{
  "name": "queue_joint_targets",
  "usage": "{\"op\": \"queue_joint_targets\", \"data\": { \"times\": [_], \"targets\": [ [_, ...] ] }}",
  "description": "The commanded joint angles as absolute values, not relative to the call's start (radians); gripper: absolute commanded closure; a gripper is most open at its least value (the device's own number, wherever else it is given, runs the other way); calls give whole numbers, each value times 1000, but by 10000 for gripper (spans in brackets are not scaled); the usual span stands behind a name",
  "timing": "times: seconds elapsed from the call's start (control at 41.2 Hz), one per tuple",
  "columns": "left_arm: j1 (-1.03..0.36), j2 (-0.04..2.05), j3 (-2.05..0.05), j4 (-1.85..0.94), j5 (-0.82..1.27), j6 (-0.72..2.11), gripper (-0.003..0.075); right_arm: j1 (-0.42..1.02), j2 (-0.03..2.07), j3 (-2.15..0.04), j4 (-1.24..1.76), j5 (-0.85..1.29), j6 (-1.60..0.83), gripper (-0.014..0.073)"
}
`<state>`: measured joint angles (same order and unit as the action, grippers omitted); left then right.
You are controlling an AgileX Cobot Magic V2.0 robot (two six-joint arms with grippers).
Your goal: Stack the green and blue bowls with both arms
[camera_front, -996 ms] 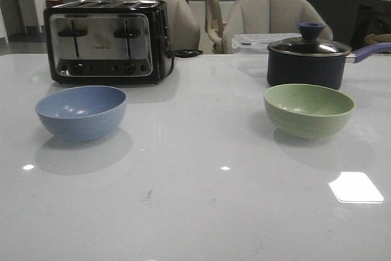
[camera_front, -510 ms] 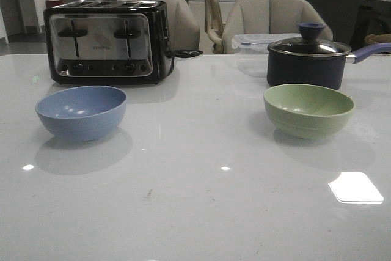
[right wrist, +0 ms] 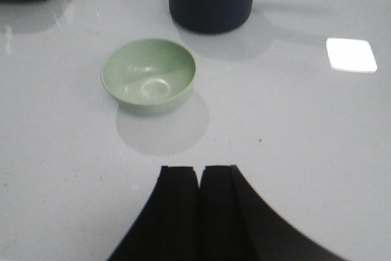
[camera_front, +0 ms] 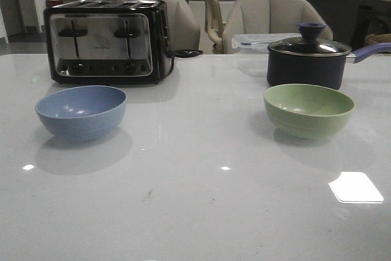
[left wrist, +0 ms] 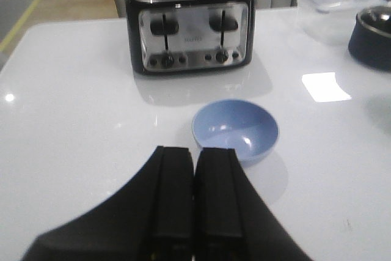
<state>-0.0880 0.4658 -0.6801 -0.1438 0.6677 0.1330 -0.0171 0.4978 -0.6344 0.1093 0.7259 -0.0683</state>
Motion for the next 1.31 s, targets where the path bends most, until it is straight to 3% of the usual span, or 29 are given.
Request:
{"op": "queue_joint_targets", "data": {
  "times": [0.0, 0.194, 0.267, 0.316, 0.437, 0.534, 0.826, 1.093, 1.287],
  "targets": [
    [-92, 502, -681, -153, 604, 131, 622, -24, 548, -653, 106, 679, -74, 554],
    [-92, 550, -629, -153, 585, 131, 619, -24, 609, -642, 105, 694, -74, 552],
    [-92, 559, -627, -153, 585, 131, 591, -24, 628, -642, 105, 693, -74, 495],
    [-92, 559, -627, -153, 578, 132, 514, -24, 637, -642, 105, 693, -74, 427],
    [-92, 559, -627, -153, 561, 132, 244, -24, 660, -642, 105, 680, -74, 139],
    [-92, 559, -627, -153, 561, 135, 120, -24, 682, -644, 106, 665, -74, 11],
    [-178, 559, -627, -379, 542, 371, 165, -24, 919, -748, 158, 651, -74, -8],
    [-322, 559, -627, -404, 548, 379, 193, -24, 1245, -958, 204, 657, -74, -8],
    [-348, 559, -627, -404, 548, 379, 193, -24, 1468, -1131, 204, 660, -74, -8]
  ]
}}
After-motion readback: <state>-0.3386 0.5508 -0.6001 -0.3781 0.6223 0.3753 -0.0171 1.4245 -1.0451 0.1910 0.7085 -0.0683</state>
